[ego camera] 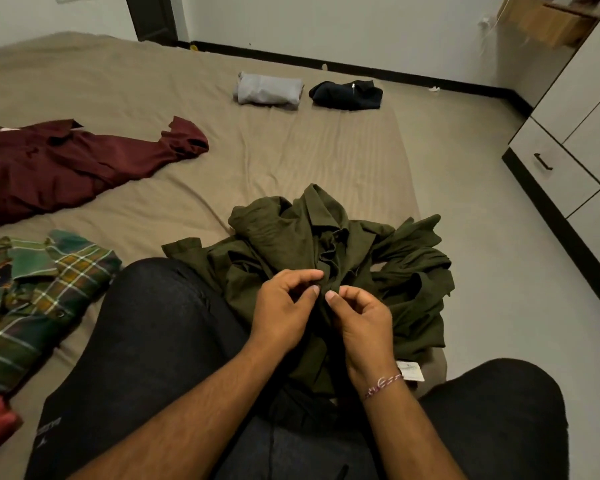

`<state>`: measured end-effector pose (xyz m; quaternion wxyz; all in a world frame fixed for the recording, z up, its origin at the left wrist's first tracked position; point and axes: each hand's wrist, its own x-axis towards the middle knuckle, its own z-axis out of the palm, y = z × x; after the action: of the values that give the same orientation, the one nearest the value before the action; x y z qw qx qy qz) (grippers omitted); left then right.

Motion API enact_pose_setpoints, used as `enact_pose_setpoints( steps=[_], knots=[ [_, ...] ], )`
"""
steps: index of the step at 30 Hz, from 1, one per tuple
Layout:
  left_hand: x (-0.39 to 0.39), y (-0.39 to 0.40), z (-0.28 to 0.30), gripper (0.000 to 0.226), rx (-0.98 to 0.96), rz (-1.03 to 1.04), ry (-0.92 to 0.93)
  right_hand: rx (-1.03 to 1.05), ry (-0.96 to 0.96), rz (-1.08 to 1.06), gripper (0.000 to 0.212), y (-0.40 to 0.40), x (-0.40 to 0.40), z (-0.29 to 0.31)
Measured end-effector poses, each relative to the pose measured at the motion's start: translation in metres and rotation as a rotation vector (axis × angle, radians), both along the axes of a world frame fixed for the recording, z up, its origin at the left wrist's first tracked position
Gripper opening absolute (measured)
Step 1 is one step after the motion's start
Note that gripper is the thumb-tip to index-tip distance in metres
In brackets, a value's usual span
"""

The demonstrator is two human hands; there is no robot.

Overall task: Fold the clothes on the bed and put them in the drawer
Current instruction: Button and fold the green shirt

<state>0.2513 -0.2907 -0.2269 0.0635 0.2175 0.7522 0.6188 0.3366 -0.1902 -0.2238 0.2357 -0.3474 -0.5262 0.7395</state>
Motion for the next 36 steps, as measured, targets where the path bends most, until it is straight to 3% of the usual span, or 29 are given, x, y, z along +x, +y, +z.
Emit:
enact_pose_setpoints(
  steps=[17,27,32,36],
  knots=[
    [-0.001,0.001,0.002,0.023,0.067,-0.042,-0.157,0.282,-0.081,-0.043,0.015,0.001,-0.006,-0.005],
    [-0.003,0.001,-0.003,0.018,0.071,-0.031,-0.137,0.300,-0.045,0.007,0.011,0.002,-0.004,-0.009],
    [-0.003,0.001,-0.004,0.023,0.017,-0.022,-0.081,0.309,-0.079,0.024,0.037,0.003,-0.004,-0.011],
    [-0.003,0.002,-0.002,0.025,-0.033,-0.027,-0.067,0.429,-0.076,0.040,0.035,0.005,-0.004,-0.013]
  ],
)
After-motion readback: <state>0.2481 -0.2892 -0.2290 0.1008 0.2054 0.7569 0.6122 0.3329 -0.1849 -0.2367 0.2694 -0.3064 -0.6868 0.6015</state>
